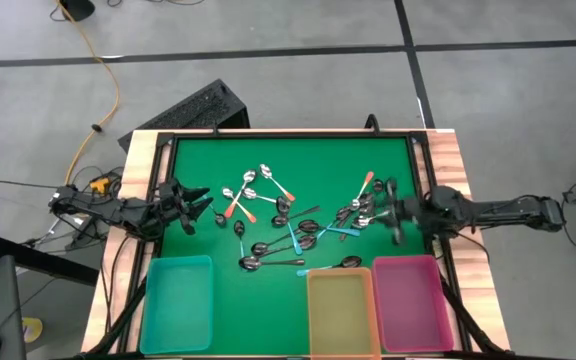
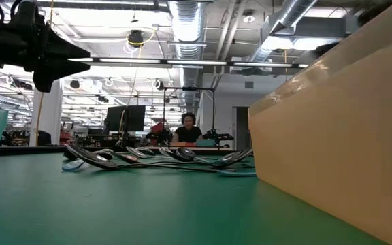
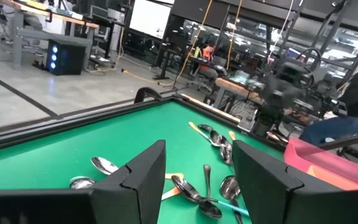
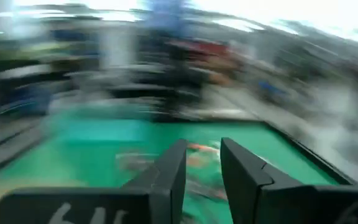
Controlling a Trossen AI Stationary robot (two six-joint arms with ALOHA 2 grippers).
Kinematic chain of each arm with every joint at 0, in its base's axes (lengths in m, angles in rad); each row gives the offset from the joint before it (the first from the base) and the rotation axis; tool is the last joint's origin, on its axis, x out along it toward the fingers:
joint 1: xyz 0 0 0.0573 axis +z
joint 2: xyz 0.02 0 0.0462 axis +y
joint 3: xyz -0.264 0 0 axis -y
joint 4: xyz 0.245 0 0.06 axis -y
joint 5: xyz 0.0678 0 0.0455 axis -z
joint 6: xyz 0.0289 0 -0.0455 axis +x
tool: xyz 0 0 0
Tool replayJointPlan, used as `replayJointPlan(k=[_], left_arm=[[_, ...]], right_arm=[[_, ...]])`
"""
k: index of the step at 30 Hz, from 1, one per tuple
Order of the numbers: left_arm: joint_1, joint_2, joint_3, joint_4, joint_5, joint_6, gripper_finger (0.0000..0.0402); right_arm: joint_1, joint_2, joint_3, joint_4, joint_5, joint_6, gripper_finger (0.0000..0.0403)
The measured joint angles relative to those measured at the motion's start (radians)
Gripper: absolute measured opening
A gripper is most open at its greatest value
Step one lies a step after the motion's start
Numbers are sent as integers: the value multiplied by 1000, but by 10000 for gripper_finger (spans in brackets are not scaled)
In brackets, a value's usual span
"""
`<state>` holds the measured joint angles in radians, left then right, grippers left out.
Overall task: Sort silverware by color (type)
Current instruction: Put the blue spoon into the pink bin
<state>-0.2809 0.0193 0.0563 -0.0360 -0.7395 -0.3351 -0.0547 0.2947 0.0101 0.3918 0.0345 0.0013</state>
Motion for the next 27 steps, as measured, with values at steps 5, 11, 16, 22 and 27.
replayJointPlan(k=[5, 11, 16, 22, 27], left_arm=[[0, 0, 0, -4, -2, 0, 169], [0, 0, 0, 29, 2, 11, 169], [0, 0, 1, 127, 63, 35, 169], [0, 0, 4, 227, 89, 6, 169], [0, 0, 60, 201, 84, -29, 169]], right_arm=[[2, -1, 0, 11, 170, 193, 108], [9, -1, 0, 28, 143, 334, 108], [7, 0, 0, 28, 146, 482, 108], [5, -1, 0, 28, 147, 526, 108], [-6, 0, 0, 20, 154, 522, 108]])
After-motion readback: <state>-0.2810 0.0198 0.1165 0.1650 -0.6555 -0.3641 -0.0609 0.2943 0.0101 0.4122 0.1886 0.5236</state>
